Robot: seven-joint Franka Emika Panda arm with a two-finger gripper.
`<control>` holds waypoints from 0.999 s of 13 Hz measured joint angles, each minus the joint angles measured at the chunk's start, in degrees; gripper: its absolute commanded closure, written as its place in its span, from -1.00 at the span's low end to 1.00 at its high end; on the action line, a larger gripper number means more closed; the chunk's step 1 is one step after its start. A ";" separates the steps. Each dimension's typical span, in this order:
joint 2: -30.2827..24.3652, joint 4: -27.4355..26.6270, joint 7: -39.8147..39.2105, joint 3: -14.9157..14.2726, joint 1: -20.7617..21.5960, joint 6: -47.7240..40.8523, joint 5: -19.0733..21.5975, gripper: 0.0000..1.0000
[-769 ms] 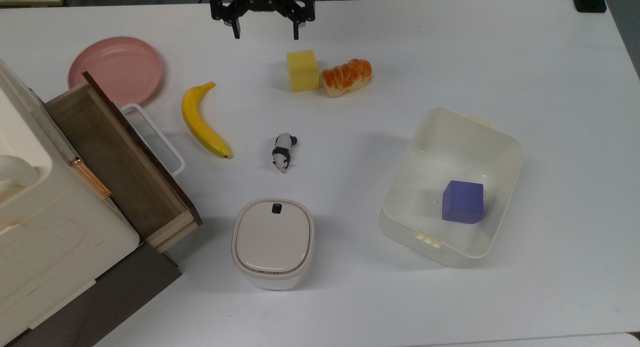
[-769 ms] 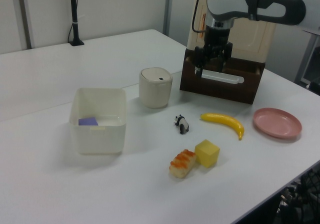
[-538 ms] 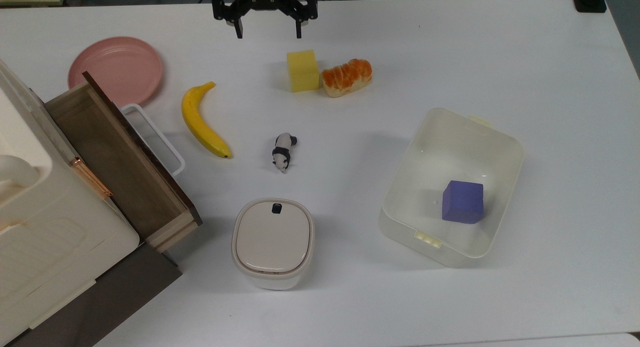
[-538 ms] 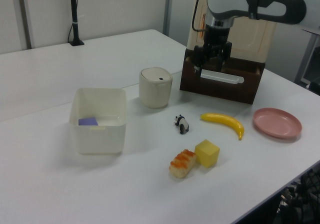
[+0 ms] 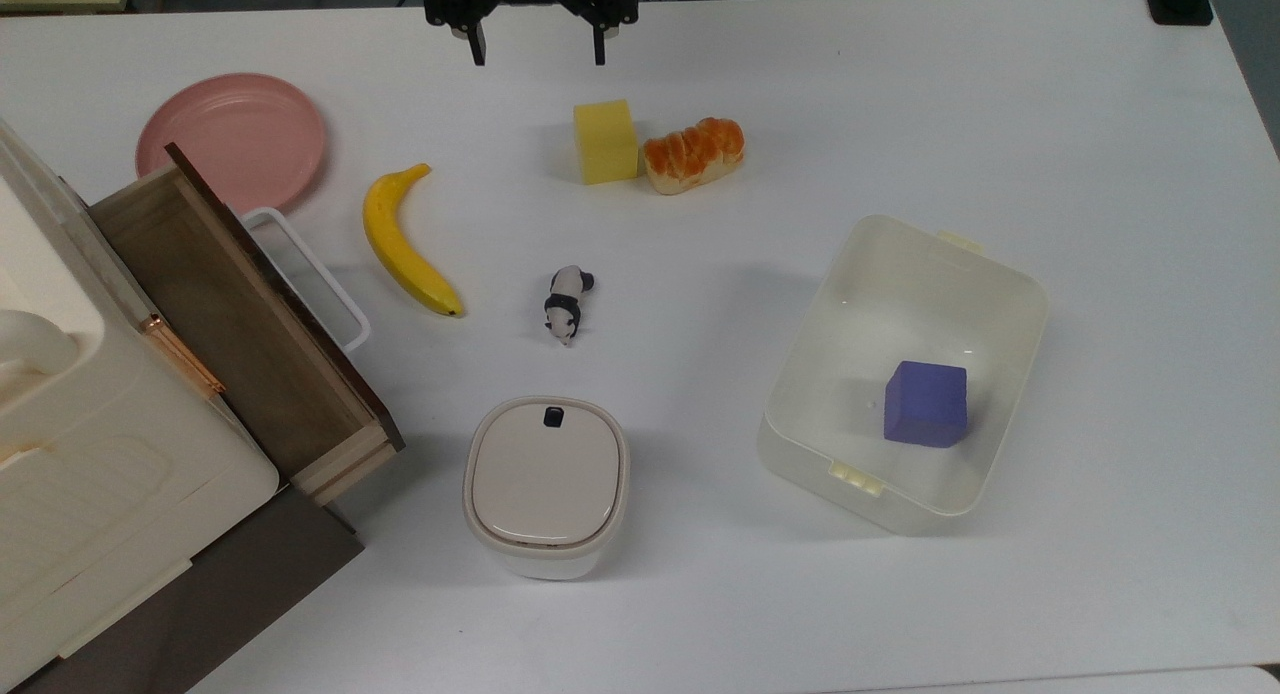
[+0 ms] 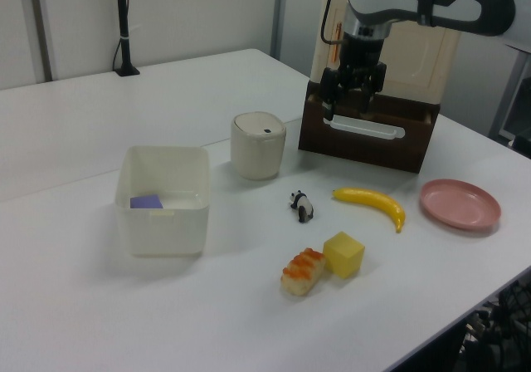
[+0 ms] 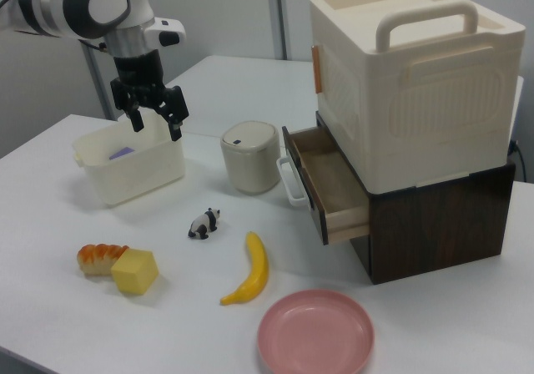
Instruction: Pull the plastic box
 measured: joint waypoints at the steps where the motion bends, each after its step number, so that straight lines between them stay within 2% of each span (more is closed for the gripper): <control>1: -0.01 -0.01 0.04 0.00 0.00 0.00 0.11 -1.00; 2: -0.01 -0.01 -0.13 0.00 0.00 0.00 0.13 -1.00; 6: -0.01 -0.06 -2.68 -0.37 -0.85 0.00 5.36 -1.00; 13: 0.05 -0.58 -3.64 -0.46 -0.78 0.00 5.59 -1.00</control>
